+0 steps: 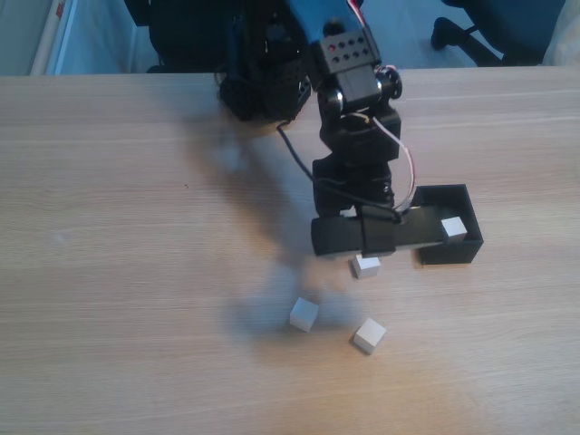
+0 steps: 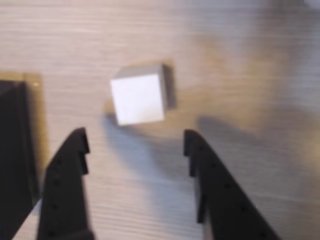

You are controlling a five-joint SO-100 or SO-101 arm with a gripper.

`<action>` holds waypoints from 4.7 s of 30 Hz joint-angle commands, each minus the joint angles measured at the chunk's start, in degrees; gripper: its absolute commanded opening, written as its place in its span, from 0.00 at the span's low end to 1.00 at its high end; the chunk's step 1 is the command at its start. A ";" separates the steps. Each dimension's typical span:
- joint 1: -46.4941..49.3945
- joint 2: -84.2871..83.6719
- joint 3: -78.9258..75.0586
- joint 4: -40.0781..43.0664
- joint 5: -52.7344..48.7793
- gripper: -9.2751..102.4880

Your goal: Pick blocks and place them in the box.

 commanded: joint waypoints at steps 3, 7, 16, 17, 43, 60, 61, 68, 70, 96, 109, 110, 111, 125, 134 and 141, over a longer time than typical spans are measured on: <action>0.97 -0.35 0.70 -2.81 -1.58 0.27; 1.14 -0.97 0.79 -4.39 -2.02 0.27; 0.97 -3.16 -0.18 -6.94 -2.90 0.27; 0.97 -3.34 -0.18 -7.38 -2.81 0.27; -1.93 -5.19 -2.02 -12.66 0.53 0.08; -13.89 16.52 -4.13 -0.18 1.76 0.08; -15.47 16.79 -5.01 0.53 1.76 0.08; -23.03 12.66 -13.45 3.25 5.01 0.09; -23.91 10.63 -16.79 4.31 6.68 0.10; -7.91 10.81 -9.40 -2.02 -0.35 0.22; 3.96 10.37 -3.25 -12.13 15.21 0.21; 3.96 9.93 -3.43 -10.20 16.61 0.22; 3.87 9.40 -3.78 -8.44 17.84 0.22; 0.97 -3.60 -15.38 1.58 26.19 0.24; 1.41 -12.66 -25.49 1.58 24.87 0.24; 2.11 -19.60 -31.90 -0.62 22.41 0.25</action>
